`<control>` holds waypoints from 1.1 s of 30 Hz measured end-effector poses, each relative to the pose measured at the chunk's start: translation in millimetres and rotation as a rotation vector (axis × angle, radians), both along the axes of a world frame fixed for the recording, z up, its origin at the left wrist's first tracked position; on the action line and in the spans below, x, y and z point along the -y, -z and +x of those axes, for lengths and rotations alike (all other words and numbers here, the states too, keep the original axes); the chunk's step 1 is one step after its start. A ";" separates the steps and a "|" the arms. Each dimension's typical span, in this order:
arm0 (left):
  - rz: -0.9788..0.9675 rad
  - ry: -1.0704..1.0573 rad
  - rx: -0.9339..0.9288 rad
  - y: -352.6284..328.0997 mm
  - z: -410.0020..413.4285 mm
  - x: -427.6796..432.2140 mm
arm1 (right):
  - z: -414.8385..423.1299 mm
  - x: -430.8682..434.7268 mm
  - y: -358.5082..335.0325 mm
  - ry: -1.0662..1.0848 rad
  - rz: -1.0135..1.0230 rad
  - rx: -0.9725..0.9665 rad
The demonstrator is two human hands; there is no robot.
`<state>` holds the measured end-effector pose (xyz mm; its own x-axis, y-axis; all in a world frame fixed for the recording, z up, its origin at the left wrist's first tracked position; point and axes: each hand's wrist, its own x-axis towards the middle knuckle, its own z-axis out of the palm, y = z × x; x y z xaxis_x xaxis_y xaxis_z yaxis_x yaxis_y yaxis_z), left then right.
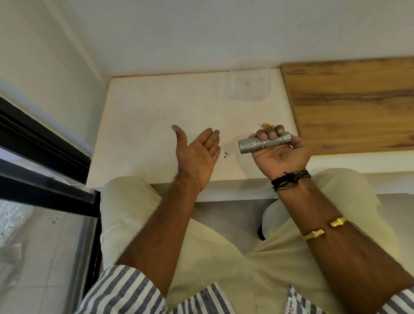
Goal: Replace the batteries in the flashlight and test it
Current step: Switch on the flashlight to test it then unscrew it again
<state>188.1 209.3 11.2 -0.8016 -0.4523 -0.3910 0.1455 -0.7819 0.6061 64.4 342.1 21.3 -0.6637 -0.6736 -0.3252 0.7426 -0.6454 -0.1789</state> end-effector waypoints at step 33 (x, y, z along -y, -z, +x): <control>-0.153 -0.372 0.261 13.5 3.2 13.2 | 9.2 4.1 -16.2 0.346 0.824 -1.157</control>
<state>191.4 196.2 -2.3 -0.4584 -0.7581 -0.4639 0.2264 -0.6043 0.7639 73.5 338.1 37.5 -0.9034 -0.3204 0.2850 -0.2374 -0.1796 -0.9547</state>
